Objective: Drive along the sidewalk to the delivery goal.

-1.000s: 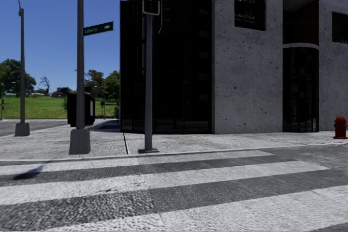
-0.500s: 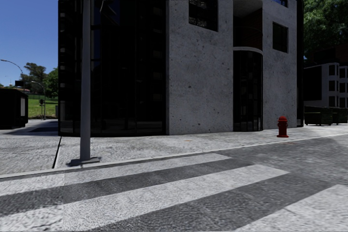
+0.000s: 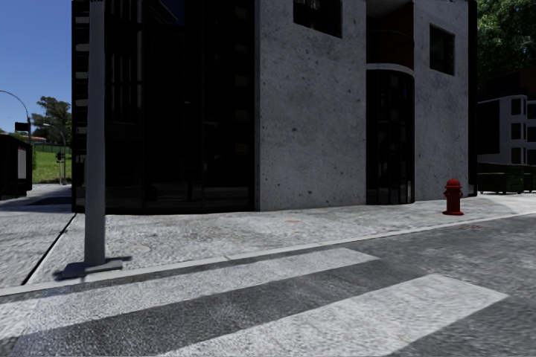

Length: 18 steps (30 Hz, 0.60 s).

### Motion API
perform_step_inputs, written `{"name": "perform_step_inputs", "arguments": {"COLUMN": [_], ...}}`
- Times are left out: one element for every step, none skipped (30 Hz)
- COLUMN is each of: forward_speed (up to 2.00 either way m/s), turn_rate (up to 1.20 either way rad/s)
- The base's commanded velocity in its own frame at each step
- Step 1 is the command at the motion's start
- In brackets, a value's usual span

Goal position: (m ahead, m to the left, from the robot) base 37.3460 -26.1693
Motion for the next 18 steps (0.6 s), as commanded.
{"name": "perform_step_inputs", "arguments": {"forward_speed": [1.33,1.33,1.33,1.33,1.33,1.33,1.33,1.33,1.33,1.33,1.33,1.33,1.33,1.33,1.33,1.33,1.33,1.33], "turn_rate": [0.00,0.00,0.00,0.00,0.00,0.00,0.00,0.00,0.00,0.00,0.00,0.00,0.00,0.00,0.00,0.00,0.00,0.00]}}
